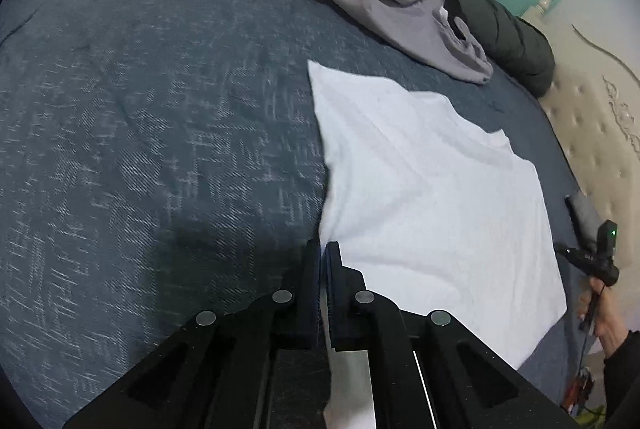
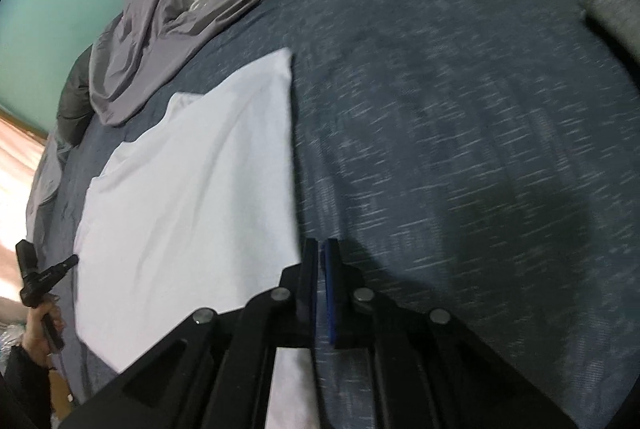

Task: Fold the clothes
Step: 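Open both grippers and move them back over the folded shirt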

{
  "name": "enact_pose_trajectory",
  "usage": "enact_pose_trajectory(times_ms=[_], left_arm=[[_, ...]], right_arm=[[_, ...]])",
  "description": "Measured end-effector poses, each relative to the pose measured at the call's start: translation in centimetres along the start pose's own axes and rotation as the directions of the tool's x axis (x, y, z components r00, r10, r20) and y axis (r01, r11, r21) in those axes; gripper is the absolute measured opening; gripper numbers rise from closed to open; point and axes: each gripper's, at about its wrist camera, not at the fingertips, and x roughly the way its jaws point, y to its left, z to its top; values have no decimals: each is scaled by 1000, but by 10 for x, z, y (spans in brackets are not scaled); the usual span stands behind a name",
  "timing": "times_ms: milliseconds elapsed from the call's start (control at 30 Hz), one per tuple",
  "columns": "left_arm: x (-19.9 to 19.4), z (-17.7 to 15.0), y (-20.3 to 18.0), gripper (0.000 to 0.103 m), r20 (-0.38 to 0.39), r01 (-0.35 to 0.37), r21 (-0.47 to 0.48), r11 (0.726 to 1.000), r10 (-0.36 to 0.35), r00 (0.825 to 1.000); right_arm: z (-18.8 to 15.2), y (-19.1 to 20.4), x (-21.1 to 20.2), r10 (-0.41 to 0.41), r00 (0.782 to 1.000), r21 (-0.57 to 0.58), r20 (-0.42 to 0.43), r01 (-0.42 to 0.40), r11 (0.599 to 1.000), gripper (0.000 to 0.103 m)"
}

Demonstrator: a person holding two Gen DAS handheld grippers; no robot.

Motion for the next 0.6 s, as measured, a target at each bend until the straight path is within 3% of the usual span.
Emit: enact_pose_trajectory(times_ms=[167,300,433,600], left_arm=[[-8,-5,12,7,-11,-4,-69,998,3,1000],[-30,-23,17,12,9,5,-100,995,-4,1000],[-52,-49,10,13,41,8,-91,996,-4,999],[-66,-82,-3,29,81,27,-68,997,-22,997]], right_arm=[[-4,8,-16,-35,999,-23,37,36,999,6],[-33,67,-12,62,997,-141,-37,-67,988,6],[-67,127,1,133,981,-236,-138,-163,958,6],[-106,183,27,162,961,-297,-226,-227,927,6]])
